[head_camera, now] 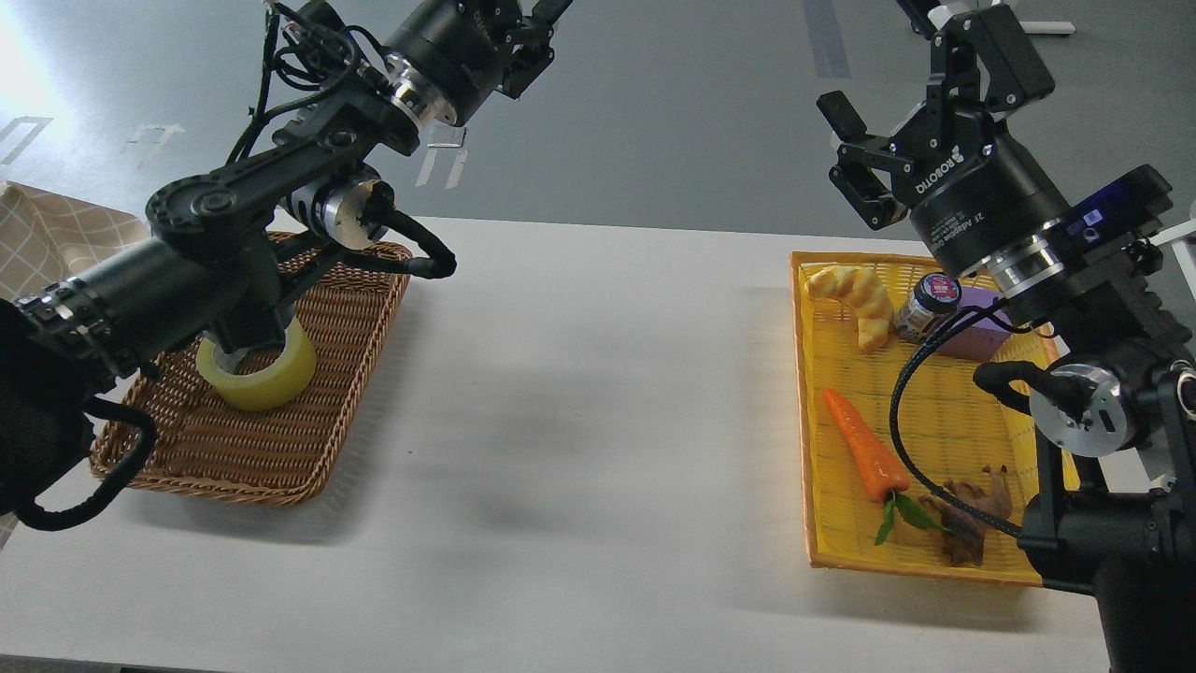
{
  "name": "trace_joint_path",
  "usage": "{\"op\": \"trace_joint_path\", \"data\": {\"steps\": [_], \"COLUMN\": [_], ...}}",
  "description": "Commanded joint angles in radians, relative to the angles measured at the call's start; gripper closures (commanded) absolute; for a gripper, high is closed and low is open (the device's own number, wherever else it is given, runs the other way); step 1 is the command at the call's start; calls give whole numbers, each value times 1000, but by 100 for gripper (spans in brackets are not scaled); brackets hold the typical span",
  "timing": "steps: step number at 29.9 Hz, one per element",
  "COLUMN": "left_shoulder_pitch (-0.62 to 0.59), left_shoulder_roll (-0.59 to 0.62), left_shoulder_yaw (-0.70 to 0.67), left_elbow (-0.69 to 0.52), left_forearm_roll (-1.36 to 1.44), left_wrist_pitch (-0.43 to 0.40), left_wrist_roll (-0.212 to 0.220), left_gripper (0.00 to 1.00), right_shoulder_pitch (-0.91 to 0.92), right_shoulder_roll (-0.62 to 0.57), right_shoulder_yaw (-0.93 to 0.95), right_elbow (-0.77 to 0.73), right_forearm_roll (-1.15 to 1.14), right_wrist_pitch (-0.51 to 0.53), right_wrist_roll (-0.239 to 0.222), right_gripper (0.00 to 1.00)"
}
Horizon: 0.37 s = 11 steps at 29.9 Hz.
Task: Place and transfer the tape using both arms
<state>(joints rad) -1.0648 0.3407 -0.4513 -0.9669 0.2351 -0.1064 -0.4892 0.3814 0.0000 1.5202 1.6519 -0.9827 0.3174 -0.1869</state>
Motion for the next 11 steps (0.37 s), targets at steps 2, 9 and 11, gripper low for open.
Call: {"op": "trace_joint_path", "data": {"steps": [2,9,11], "left_shoulder_pitch": [225,321,321], "left_shoulder_roll": [-8,3,-2], "left_shoulder_yaw": [-150,-233,-237], "left_elbow": [-91,-188,-182], "left_forearm_roll": [-26,-14,-13], "left_wrist_pitch": [-94,-147,-142], "left_wrist_roll": [1,1,1], "left_gripper": [2,2,2], "right_shoulder_pitch": [31,54,65], "right_shoulder_roll": [0,0,0], "right_shoulder_yaw": [0,-23,-35], "right_elbow": [-34,-80,-84], "right_forearm_roll": [3,1,-2], "right_wrist_pitch": [0,0,-1], "right_wrist_roll": [4,6,6], "right_gripper": [0,0,0]}}
